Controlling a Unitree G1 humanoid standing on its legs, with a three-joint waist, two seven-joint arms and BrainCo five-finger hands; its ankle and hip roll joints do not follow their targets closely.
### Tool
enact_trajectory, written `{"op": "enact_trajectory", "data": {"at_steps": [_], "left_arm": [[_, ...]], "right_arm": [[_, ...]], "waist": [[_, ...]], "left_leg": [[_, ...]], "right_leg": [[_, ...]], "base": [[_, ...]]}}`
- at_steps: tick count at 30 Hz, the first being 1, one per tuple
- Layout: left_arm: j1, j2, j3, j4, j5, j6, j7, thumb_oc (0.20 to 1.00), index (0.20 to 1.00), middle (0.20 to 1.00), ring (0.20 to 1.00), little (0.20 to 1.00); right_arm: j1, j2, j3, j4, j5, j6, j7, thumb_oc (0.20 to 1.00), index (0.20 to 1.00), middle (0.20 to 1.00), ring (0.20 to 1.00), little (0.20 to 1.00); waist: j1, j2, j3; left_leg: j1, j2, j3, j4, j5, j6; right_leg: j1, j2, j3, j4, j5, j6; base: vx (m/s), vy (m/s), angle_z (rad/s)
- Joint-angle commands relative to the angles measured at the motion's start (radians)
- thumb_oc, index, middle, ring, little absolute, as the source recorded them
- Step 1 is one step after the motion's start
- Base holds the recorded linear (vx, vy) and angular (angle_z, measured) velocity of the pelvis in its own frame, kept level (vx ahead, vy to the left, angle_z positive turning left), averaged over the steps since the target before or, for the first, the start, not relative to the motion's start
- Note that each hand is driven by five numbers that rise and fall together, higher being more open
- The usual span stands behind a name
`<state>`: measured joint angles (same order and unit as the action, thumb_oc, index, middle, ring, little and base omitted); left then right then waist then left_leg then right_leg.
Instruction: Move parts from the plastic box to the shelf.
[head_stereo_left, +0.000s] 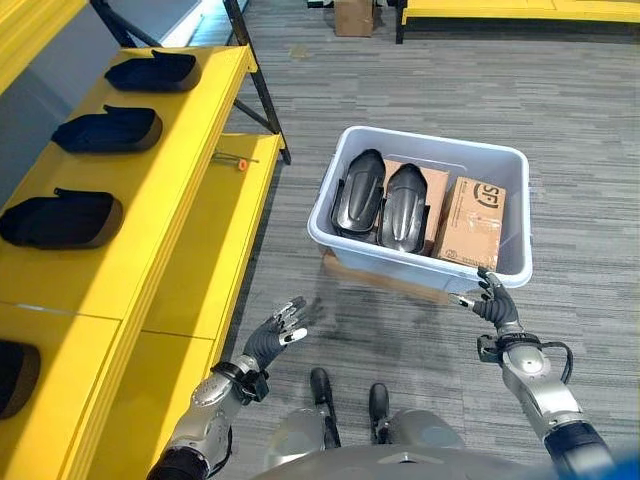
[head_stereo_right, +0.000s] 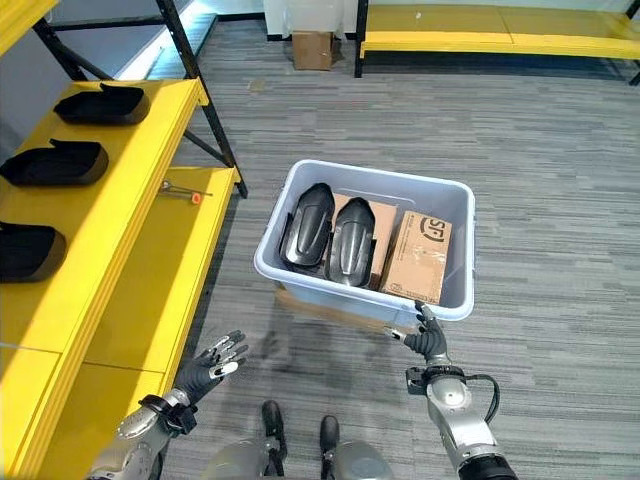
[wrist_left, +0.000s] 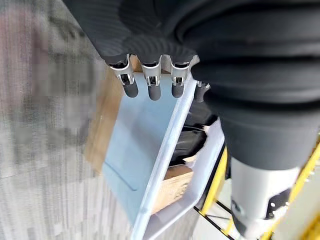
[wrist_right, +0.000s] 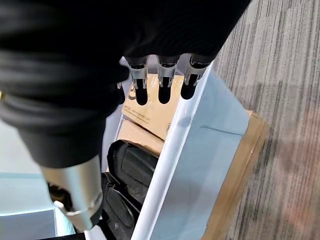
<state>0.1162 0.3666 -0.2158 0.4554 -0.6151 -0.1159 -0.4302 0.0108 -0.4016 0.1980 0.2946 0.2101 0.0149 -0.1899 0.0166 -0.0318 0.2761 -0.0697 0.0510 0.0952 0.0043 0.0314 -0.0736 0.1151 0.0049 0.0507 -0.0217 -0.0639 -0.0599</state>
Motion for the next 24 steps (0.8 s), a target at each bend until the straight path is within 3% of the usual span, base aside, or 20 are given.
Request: {"op": "enact_trajectory", "data": {"at_steps": [1, 4, 9, 11, 13, 15, 16, 20, 22, 24], "left_arm": [[0.012, 0.002, 0.013, -0.054, -0.006, -0.040, -0.025, 1.000, 1.000, 1.000, 1.000, 1.000], [-0.007, 0.006, -0.010, -0.024, 0.025, -0.069, -0.037, 1.000, 1.000, 1.000, 1.000, 1.000], [-0.023, 0.021, -0.030, -0.008, 0.060, -0.076, -0.034, 1.000, 1.000, 1.000, 1.000, 1.000], [-0.032, 0.030, -0.038, -0.009, 0.067, -0.074, -0.035, 1.000, 1.000, 1.000, 1.000, 1.000], [-0.032, 0.036, -0.042, -0.016, 0.056, -0.069, -0.030, 1.000, 1.000, 1.000, 1.000, 1.000], [-0.023, 0.039, -0.044, -0.024, 0.051, -0.070, -0.029, 1.000, 1.000, 1.000, 1.000, 1.000], [-0.010, 0.040, -0.049, -0.028, 0.046, -0.077, -0.028, 1.000, 1.000, 1.000, 1.000, 1.000], [-0.011, 0.041, -0.063, -0.034, 0.041, -0.077, -0.005, 1.000, 1.000, 1.000, 1.000, 1.000], [-0.015, 0.043, -0.076, -0.037, 0.046, -0.085, 0.034, 1.000, 1.000, 1.000, 1.000, 1.000], [-0.020, 0.045, -0.088, -0.045, 0.043, -0.093, 0.059, 1.000, 1.000, 1.000, 1.000, 1.000]], "right_arm": [[0.015, -0.051, -0.014, -0.096, -0.009, -0.039, 0.028, 1.000, 1.000, 1.000, 1.000, 1.000], [0.024, -0.051, -0.013, -0.105, -0.009, -0.052, 0.037, 1.000, 1.000, 1.000, 1.000, 1.000], [0.005, -0.035, -0.010, -0.101, -0.027, -0.059, 0.019, 1.000, 1.000, 1.000, 1.000, 1.000], [-0.018, -0.030, -0.005, -0.102, -0.029, -0.051, -0.006, 1.000, 1.000, 1.000, 1.000, 1.000], [-0.052, -0.019, 0.004, -0.096, -0.031, -0.043, -0.038, 1.000, 1.000, 1.000, 1.000, 1.000], [-0.069, -0.009, 0.010, -0.095, -0.029, -0.044, -0.065, 1.000, 1.000, 1.000, 1.000, 1.000], [-0.079, 0.005, 0.011, -0.087, -0.024, -0.056, -0.081, 1.000, 1.000, 1.000, 1.000, 1.000], [-0.087, 0.023, 0.014, -0.077, -0.026, -0.075, -0.089, 1.000, 1.000, 1.000, 1.000, 1.000], [-0.092, 0.033, 0.024, -0.083, -0.028, -0.075, -0.105, 1.000, 1.000, 1.000, 1.000, 1.000], [-0.100, 0.054, 0.035, -0.084, -0.037, -0.080, -0.113, 1.000, 1.000, 1.000, 1.000, 1.000]], "waist": [[-0.011, 0.028, -0.043], [-0.035, 0.015, -0.064], [-0.044, 0.021, -0.077], [-0.039, 0.022, -0.075], [-0.022, 0.032, -0.066], [-0.008, 0.031, -0.058], [0.006, 0.029, -0.057], [0.015, 0.023, -0.056], [0.013, 0.017, -0.053], [0.009, 0.011, -0.043]], "left_leg": [[-0.044, 0.057, 0.093, 0.077, 0.022, -0.009], [0.019, 0.033, 0.146, 0.073, -0.030, 0.021], [0.062, 0.015, 0.193, 0.040, -0.048, 0.046], [0.077, 0.002, 0.208, 0.021, -0.055, 0.063], [0.086, 0.007, 0.235, 0.015, -0.064, 0.081], [0.093, 0.004, 0.255, 0.016, -0.074, 0.096], [0.100, 0.002, 0.260, 0.017, -0.083, 0.104], [0.109, 0.001, 0.261, 0.029, -0.092, 0.105], [0.115, 0.003, 0.263, 0.044, -0.104, 0.101], [0.122, 0.015, 0.267, 0.064, -0.134, 0.101]], "right_leg": [[-0.077, -0.064, -0.195, 0.104, -0.013, 0.124], [-0.071, -0.062, -0.210, 0.133, -0.034, 0.123], [-0.111, -0.036, -0.224, 0.240, -0.075, 0.129], [-0.165, -0.032, -0.234, 0.339, -0.055, 0.151], [-0.242, -0.065, -0.287, 0.522, -0.040, 0.180], [-0.303, -0.115, -0.319, 0.624, -0.008, 0.215], [-0.315, -0.166, -0.344, 0.618, 0.009, 0.232], [-0.269, -0.227, -0.356, 0.465, 0.046, 0.239], [-0.244, -0.271, -0.331, 0.330, 0.100, 0.248], [-0.268, -0.331, -0.286, 0.267, 0.193, 0.269]], "base": [[0.15, 0.186, -0.85], [0.23, 0.262, -0.47], [0.17, 0.195, -0.19], [0.08, 0.156, -0.02], [0.05, 0.135, -0.21], [0.06, 0.050, -0.44], [0.07, -0.010, -0.44], [0.10, -0.132, -0.33], [0.11, -0.215, -0.25], [0.09, -0.255, -0.17]]}}
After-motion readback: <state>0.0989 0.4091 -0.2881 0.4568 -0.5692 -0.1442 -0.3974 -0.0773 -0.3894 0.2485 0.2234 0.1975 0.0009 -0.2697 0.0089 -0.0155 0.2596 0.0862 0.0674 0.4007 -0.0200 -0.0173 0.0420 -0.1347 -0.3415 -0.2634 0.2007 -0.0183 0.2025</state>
